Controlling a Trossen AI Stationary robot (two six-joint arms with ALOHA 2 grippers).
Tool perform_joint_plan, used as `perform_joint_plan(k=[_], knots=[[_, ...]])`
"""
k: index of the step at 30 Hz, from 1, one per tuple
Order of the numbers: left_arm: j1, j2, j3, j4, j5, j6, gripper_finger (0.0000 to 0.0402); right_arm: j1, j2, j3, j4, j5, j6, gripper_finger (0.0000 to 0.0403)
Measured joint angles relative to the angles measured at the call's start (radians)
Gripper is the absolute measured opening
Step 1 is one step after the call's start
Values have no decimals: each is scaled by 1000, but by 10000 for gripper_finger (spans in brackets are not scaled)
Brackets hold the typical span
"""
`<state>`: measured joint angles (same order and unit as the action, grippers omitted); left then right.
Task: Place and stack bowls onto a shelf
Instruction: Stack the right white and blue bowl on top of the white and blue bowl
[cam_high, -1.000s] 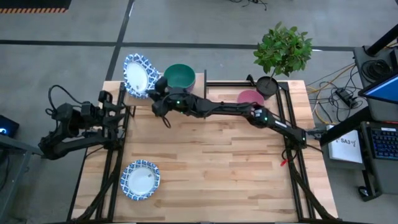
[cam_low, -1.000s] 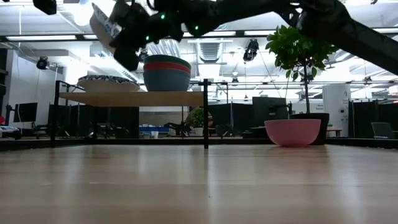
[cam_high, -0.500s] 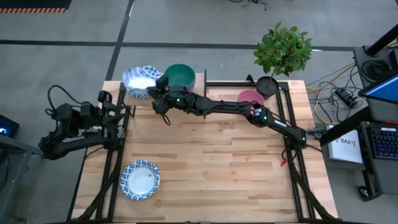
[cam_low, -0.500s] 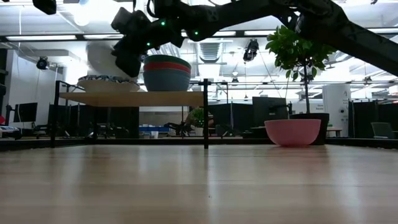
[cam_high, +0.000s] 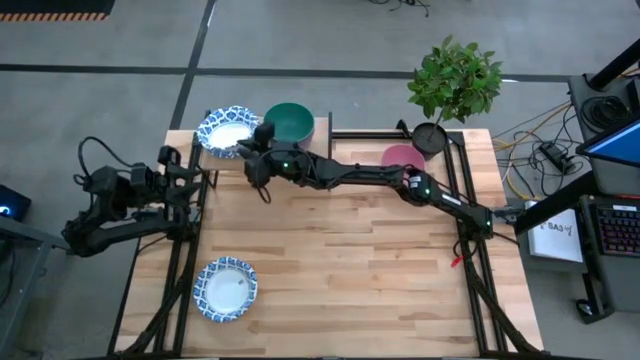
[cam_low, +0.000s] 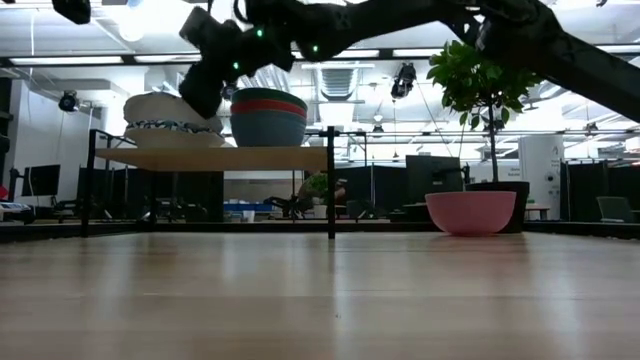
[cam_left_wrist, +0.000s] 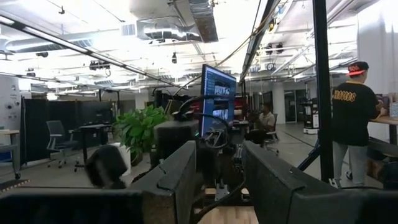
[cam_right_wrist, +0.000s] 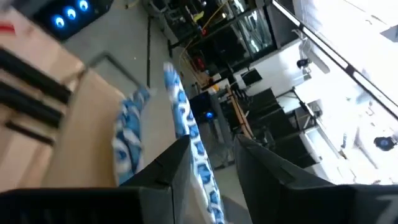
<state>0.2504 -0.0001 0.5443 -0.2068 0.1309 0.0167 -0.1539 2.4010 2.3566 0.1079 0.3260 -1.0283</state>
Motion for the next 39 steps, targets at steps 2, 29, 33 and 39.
perform_joint_plan(k=[2,29,33,39], knots=[[0,0,-4,-9,-22,-2,113,14,-15,0,-4,28,24,114],[22,652,269,-360,-661,16,0,175,-420,-12,-1014,-194,568,11],[57,754,341,-464,-654,40,0,202,-452,-43,-1073,-196,618,11],[176,853,448,-581,-489,96,0,227,-549,-194,-1040,-199,673,11]])
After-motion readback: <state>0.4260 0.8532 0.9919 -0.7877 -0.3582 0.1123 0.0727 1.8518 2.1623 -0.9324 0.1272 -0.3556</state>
